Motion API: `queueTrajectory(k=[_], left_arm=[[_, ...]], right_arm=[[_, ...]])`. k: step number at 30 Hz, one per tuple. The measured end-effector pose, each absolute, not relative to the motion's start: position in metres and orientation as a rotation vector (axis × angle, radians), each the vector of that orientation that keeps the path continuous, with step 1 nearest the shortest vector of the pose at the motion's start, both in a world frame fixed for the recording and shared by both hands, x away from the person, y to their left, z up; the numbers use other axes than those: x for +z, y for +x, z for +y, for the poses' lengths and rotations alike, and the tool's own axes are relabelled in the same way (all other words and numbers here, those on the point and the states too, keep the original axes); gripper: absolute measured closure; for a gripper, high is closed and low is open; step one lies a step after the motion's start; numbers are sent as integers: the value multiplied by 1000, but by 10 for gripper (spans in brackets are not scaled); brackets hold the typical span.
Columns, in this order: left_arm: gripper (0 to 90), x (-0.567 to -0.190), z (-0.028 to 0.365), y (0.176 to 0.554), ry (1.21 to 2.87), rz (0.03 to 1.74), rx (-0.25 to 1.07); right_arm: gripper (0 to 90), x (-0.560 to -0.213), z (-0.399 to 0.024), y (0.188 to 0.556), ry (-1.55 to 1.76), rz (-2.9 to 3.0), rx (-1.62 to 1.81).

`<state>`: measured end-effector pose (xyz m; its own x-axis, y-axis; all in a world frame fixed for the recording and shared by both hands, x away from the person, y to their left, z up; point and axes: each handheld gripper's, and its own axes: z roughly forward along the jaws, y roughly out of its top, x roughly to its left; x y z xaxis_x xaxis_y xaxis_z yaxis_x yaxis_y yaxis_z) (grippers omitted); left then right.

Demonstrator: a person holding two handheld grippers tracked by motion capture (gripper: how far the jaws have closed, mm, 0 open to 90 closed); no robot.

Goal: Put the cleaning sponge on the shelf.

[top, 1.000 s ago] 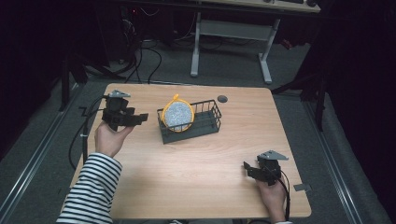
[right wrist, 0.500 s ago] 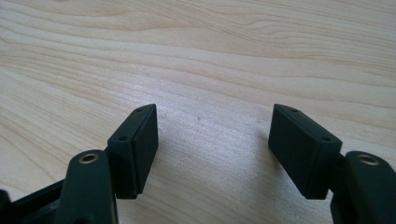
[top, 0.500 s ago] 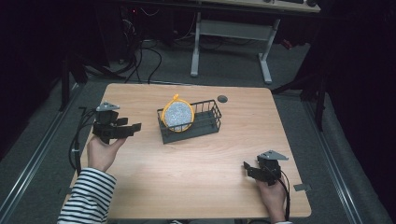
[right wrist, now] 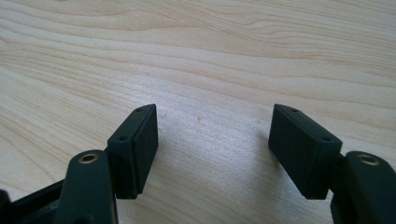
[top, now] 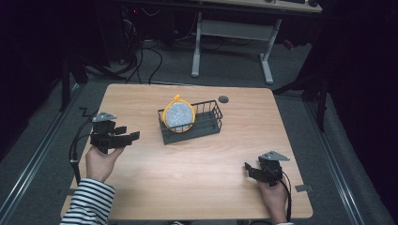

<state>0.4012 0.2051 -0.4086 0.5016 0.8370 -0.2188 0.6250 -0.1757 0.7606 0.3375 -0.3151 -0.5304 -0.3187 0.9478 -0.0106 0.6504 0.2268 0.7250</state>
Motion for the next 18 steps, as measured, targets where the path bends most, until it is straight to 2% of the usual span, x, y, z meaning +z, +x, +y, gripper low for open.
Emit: queueTrajectory(k=[18], left_arm=[[371,-436,211,382,1873,1241,279]], right_arm=[[331,-530,-315,337,1468,2051,871]])
